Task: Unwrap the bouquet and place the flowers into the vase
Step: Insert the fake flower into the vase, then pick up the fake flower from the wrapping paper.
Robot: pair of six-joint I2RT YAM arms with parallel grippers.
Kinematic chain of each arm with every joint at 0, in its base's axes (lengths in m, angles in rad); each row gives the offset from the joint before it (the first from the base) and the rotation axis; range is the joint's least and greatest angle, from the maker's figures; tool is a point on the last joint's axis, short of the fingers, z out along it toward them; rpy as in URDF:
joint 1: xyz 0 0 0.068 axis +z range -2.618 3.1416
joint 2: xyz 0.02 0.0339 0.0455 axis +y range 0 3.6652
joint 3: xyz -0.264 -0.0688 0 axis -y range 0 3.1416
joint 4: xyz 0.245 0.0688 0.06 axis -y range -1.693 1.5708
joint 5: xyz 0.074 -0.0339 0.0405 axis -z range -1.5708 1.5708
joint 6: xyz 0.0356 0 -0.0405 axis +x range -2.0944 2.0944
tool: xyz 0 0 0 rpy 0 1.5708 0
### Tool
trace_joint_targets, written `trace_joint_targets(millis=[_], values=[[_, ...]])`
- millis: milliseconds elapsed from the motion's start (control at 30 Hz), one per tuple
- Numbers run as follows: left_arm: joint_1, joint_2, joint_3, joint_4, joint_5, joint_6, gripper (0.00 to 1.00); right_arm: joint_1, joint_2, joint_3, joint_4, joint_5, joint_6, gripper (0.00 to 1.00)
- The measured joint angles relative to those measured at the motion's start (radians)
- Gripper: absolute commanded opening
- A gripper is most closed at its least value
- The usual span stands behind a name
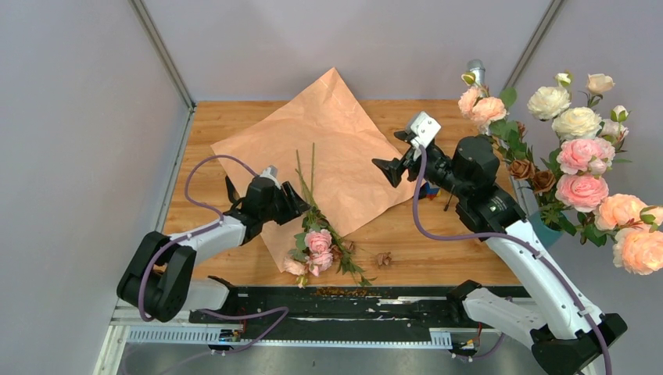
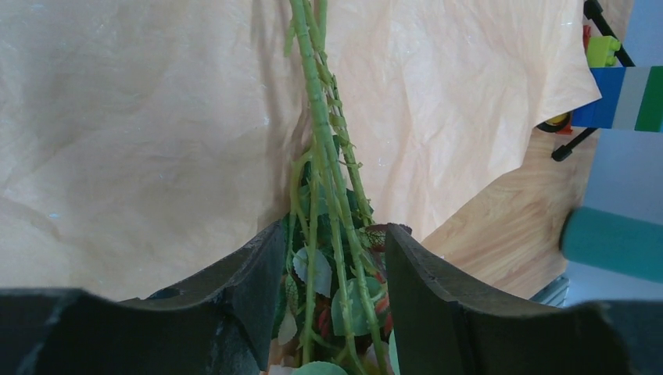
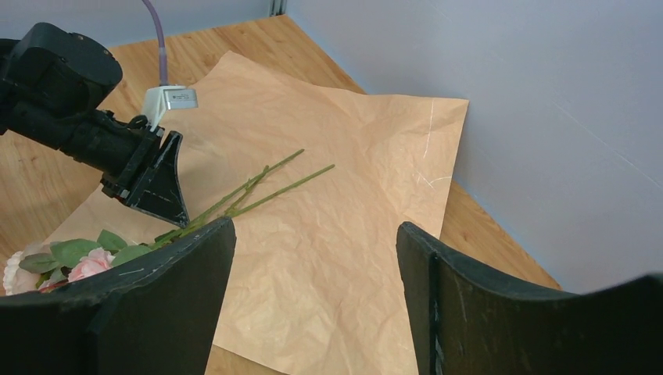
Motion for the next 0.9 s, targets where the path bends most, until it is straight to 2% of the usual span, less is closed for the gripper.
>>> trace_joint_targets(millis=[167,300,700,900], values=[[0.0,0.051,0.005,0.034,0.0,-0.01,0.5,0.001,0.0,-0.006,0.006,0.0,0.006,0.76],[0.0,0.098,0.026,0.05,0.001,-0.014,0.41,0.002,-0.002,-0.021,0.008,0.001,0.007,0.76],[0.0,0.153,0.072,0.053,0.007,-0.014,0.0,0.002,-0.002,-0.053,0.008,0.015,0.002,0.77],[0.0,0.041,0.072,-0.016,0.003,-0.005,0.0,0.002,-0.002,-0.093,0.034,0.009,-0.006,0.79]])
